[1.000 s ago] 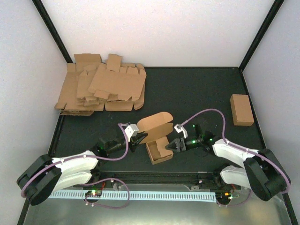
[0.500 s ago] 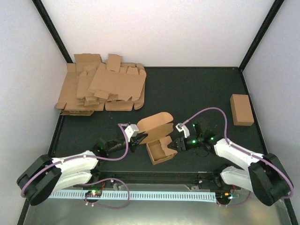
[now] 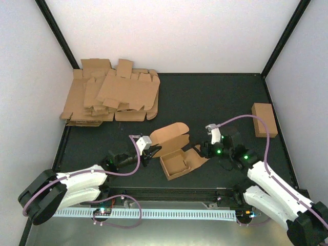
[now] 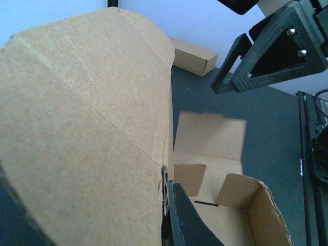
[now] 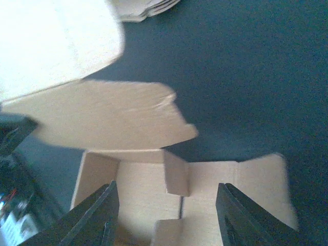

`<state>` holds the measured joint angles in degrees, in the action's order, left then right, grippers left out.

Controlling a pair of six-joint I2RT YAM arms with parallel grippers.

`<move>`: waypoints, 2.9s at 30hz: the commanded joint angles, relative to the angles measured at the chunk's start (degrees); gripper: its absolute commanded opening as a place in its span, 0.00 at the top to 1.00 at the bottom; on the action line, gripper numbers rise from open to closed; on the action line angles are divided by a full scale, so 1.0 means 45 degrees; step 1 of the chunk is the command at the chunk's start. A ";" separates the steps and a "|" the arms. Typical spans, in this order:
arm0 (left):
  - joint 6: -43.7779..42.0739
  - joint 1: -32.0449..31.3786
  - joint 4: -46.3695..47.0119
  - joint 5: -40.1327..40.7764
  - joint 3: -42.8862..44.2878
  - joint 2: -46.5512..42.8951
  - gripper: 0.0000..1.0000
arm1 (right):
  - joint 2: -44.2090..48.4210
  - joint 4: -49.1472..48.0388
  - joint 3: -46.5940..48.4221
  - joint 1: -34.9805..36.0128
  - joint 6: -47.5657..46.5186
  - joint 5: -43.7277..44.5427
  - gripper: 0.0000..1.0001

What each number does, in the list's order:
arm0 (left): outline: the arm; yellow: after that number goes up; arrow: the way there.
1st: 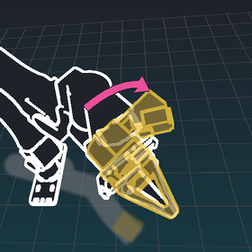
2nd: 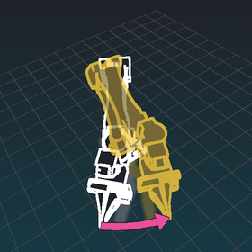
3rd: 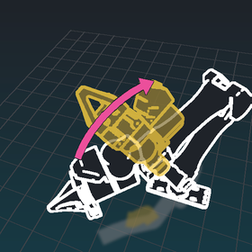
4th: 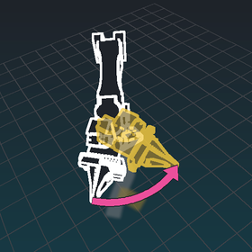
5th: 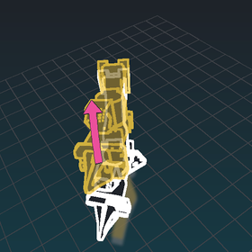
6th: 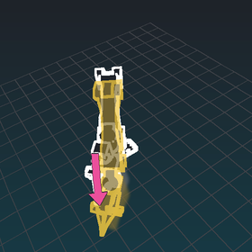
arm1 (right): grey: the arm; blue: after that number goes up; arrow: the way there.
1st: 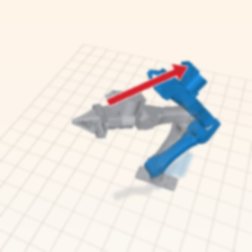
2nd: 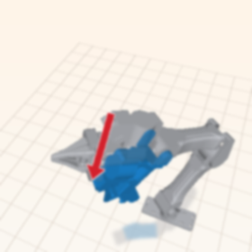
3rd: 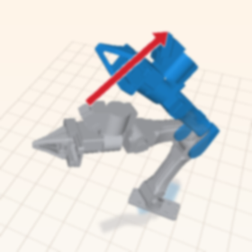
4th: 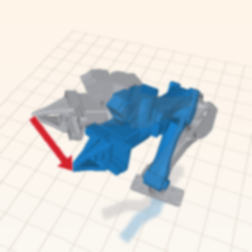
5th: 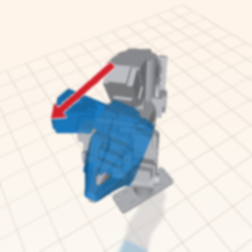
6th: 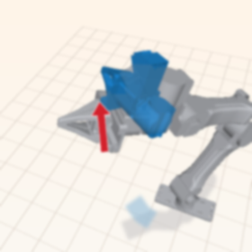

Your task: Fold the paper box

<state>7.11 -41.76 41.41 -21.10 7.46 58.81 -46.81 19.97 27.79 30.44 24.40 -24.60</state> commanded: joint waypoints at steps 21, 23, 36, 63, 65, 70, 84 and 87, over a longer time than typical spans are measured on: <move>0.0180 -0.0018 0.0019 0.0719 -0.1285 -0.5039 0.99 | -0.1833 0.0672 0.0037 -0.4511 0.0973 0.1494 0.47; 0.0054 0.0000 -0.0751 0.1123 -0.1307 -0.6070 0.99 | -0.2114 0.0351 -0.0097 -0.4816 0.0842 0.0801 0.47; 0.0333 0.0039 -0.2314 0.1111 -0.0905 -0.9108 0.98 | -0.4534 -0.3457 -0.0301 -0.5205 0.0258 -0.5353 0.40; 0.0671 0.0041 -0.1699 0.0877 -0.0350 -0.7617 0.98 | -0.3784 -0.8247 -0.1239 -0.2766 0.2578 -0.9286 0.44; 0.0712 0.0041 -0.1693 0.0885 -0.0350 -0.7517 0.98 | -0.3767 -0.8246 -0.1273 -0.2357 0.2520 -0.9262 0.44; 0.0819 0.0040 -0.1497 0.0757 -0.0304 -0.7080 0.99 | -0.3857 -0.6964 -0.0891 -0.1624 0.1539 -0.8388 0.43; 0.1108 0.0041 0.0170 -0.0044 -0.0291 -0.3736 0.98 | -0.5593 -0.6208 -0.0960 -0.0687 0.0291 -0.6002 0.46; 0.1092 0.0026 0.0480 -0.0125 -0.0291 -0.3054 0.98 | -0.6058 -0.6435 -0.1037 -0.0352 0.0291 -0.5514 0.48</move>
<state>11.27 -41.63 37.78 -19.22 4.32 42.48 -72.27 -6.85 23.68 27.03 27.09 -53.17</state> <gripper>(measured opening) 0.024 0.524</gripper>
